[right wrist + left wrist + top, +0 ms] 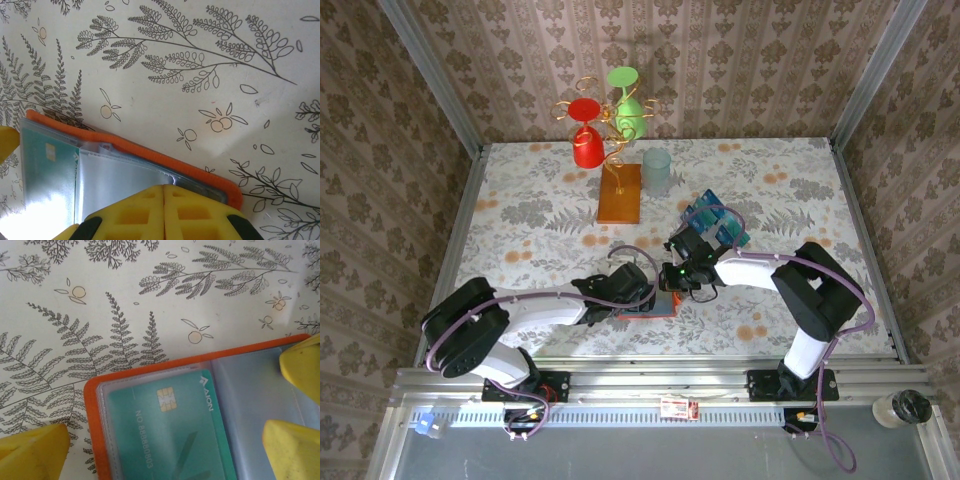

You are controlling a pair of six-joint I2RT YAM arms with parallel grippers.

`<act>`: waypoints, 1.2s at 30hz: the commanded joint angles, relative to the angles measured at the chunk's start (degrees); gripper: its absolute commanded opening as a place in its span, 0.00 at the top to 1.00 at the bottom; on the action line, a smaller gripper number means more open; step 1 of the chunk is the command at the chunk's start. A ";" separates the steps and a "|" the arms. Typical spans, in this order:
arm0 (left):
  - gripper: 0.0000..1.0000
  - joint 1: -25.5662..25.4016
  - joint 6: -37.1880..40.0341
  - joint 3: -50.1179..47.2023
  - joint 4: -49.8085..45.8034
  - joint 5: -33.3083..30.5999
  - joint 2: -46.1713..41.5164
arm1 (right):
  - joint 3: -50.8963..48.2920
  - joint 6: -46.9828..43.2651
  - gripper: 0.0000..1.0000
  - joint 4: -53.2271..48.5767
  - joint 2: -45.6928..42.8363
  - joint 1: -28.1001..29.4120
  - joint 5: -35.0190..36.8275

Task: Put the credit cards into the card holder

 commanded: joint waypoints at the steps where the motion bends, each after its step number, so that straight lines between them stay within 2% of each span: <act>1: 0.00 -0.45 0.24 -1.17 0.02 -0.32 1.11 | -1.25 1.06 0.93 -0.86 1.16 0.08 -0.96; 11: 0.10 -0.63 0.65 -1.35 0.36 -0.29 2.35 | -0.27 1.11 0.90 -2.08 -0.88 0.03 -0.89; 16: 0.13 -0.81 0.28 -1.96 0.80 -0.19 2.41 | -0.95 1.62 0.77 -2.66 -4.49 -0.17 0.32; 20: 0.14 -0.89 0.10 -2.40 1.02 -0.16 2.30 | -2.07 2.42 0.71 -2.05 -5.59 -0.14 0.56; 30: 0.14 -0.91 -0.08 -2.91 1.60 -0.08 2.35 | -3.77 4.35 0.71 1.39 -4.65 -0.15 -1.65; 36: 0.14 -0.99 -0.25 -3.27 1.87 -0.12 2.17 | -3.59 4.45 0.71 0.80 -6.39 -0.14 -0.65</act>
